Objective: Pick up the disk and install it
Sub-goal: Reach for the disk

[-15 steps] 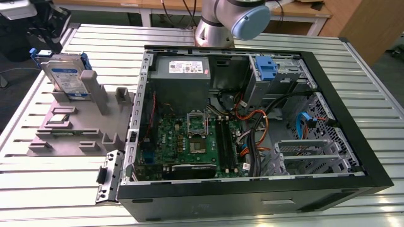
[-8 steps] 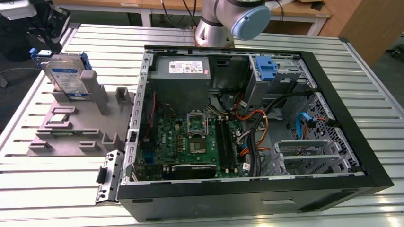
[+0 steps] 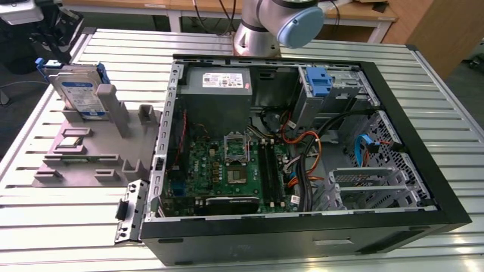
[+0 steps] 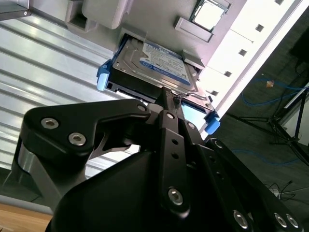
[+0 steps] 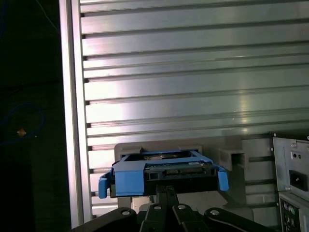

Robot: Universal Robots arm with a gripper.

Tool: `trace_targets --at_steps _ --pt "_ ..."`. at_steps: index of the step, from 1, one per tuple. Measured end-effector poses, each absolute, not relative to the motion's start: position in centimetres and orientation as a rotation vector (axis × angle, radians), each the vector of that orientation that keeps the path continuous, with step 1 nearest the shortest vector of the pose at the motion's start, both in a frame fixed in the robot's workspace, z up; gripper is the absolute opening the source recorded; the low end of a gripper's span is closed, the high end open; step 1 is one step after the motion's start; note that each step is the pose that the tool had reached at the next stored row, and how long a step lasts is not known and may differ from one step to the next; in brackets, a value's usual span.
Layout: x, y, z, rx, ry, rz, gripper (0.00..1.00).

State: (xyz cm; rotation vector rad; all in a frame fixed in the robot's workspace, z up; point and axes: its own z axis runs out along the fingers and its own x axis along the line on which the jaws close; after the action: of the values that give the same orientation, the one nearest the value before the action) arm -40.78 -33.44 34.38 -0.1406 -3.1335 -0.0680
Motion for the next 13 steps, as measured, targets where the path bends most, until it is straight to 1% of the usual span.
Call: trace_targets --at_steps 13 --pt "-40.72 -33.17 34.25 -0.119 -3.134 -0.067 0.11"
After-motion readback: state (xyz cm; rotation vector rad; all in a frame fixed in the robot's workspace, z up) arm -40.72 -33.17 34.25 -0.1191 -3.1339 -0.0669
